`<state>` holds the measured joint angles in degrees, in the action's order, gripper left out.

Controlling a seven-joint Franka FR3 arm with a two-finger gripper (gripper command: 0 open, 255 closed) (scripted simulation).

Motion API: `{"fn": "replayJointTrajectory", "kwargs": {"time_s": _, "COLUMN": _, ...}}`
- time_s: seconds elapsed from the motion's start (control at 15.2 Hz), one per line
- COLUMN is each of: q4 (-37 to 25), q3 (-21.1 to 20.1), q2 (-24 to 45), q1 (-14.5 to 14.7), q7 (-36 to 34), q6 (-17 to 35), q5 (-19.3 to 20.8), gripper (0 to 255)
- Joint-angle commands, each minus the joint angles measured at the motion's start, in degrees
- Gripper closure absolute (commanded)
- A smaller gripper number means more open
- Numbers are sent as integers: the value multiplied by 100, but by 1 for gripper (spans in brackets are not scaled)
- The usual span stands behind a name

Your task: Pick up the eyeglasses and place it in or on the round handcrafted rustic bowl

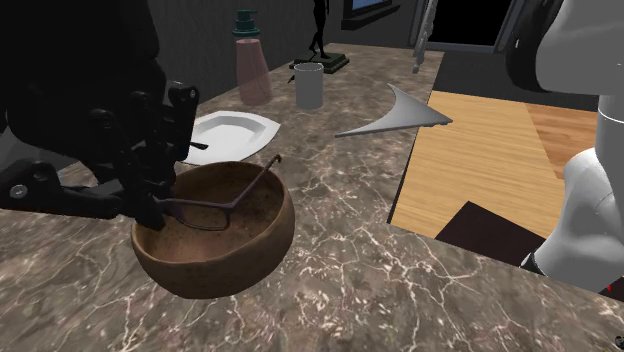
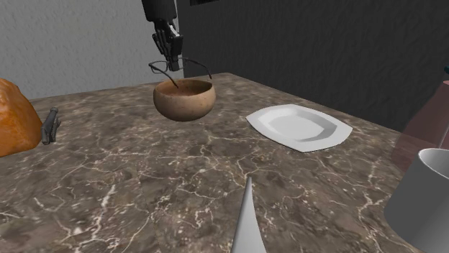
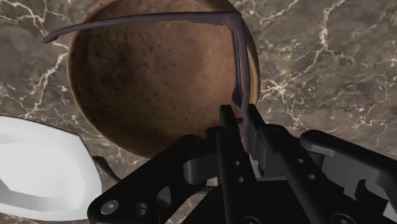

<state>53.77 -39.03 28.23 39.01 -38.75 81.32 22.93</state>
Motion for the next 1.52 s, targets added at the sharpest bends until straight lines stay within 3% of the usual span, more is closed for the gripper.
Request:
{"fn": "replayJointTrajectory", "kwargs": {"time_s": 0.0, "q4": 439, "q3": -40, "q2": -161, "q1": -175, "q7": -36, "q6": 275, "q5": -102, "gripper": 255}}
{"fn": "replayJointTrajectory", "kwargs": {"time_s": 0.33, "q4": 1159, "q3": -79, "q2": -383, "q1": -432, "q7": -75, "q6": 771, "q5": -245, "gripper": 255}}
{"fn": "replayJointTrajectory", "kwargs": {"time_s": 0.79, "q4": 1158, "q3": -82, "q2": -382, "q1": -433, "q7": -76, "q6": 771, "q5": -244, "gripper": 255}}
{"fn": "replayJointTrajectory", "kwargs": {"time_s": 0.86, "q4": 1161, "q3": -81, "q2": -387, "q1": -442, "q7": -68, "q6": 771, "q5": -248, "gripper": 0}}
{"fn": "replayJointTrajectory", "kwargs": {"time_s": 1.19, "q4": 1159, "q3": -82, "q2": -383, "q1": -433, "q7": -76, "q6": 771, "q5": -244, "gripper": 0}}
{"fn": "replayJointTrajectory", "kwargs": {"time_s": 1.45, "q4": -343, "q3": -4, "q2": 59, "q1": 145, "q7": -8, "q6": -276, "q5": 66, "gripper": 0}}
